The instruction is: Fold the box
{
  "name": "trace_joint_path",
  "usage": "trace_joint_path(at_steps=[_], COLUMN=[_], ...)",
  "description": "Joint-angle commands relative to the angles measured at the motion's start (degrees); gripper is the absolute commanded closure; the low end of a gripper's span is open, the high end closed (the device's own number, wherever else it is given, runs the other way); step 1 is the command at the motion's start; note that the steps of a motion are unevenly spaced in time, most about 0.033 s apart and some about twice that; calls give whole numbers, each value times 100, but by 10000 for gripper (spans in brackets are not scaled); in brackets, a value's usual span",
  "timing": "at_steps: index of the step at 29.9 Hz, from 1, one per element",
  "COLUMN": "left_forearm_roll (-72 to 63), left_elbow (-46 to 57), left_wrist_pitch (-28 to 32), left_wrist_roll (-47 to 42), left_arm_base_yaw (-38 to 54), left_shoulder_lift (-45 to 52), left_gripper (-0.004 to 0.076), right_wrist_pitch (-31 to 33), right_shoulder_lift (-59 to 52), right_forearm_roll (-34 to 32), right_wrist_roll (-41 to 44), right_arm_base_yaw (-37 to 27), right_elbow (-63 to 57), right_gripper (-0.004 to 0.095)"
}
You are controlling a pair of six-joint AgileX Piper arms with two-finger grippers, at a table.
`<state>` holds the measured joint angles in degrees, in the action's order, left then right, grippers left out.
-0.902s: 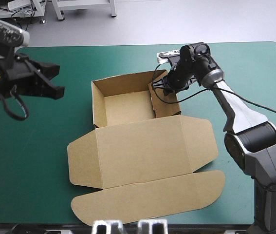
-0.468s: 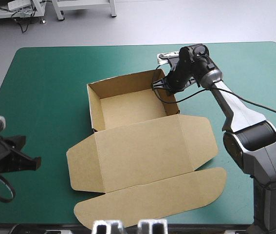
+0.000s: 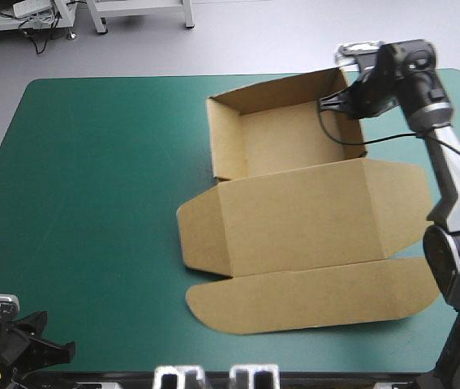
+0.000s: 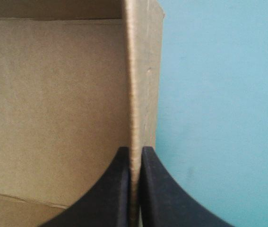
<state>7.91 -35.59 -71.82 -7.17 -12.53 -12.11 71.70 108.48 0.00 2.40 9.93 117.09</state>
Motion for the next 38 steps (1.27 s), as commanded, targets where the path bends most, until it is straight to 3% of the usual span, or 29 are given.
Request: trace_joint_path(at_steps=[1,9,15,20,28,38], left_forearm_roll=[-20,-9,68,68,93,70], left_elbow=[63,115,115,115,115,115], left_wrist_pitch=[93,-138,-145,-135,-201,-177], left_wrist_roll=[-118,-118,-118,-118,-95,-51], left_arm_base_yaw=[-32,-32,-32,-32,-32,-32], left_shoulder_lift=[231,324,324,324,324,324], left_gripper=[733,733,733,733,733,733], right_wrist_pitch=[-10,-57,-122,-67,-15,-15], right_shoulder_lift=[-617,-691,-369,-88,101,-621], right_forearm_roll=[-55,-120,-524,-673,-263,401], right_wrist_roll=[-189,-240,-287,-886,-1334,-1548], right_arm_base_yaw=[-749,-2628,-3510,-3613,-3613,-3613], right_elbow=[164,-147,-921,-1213,-1228,-1203], right_gripper=[921,921,921,887,547,529])
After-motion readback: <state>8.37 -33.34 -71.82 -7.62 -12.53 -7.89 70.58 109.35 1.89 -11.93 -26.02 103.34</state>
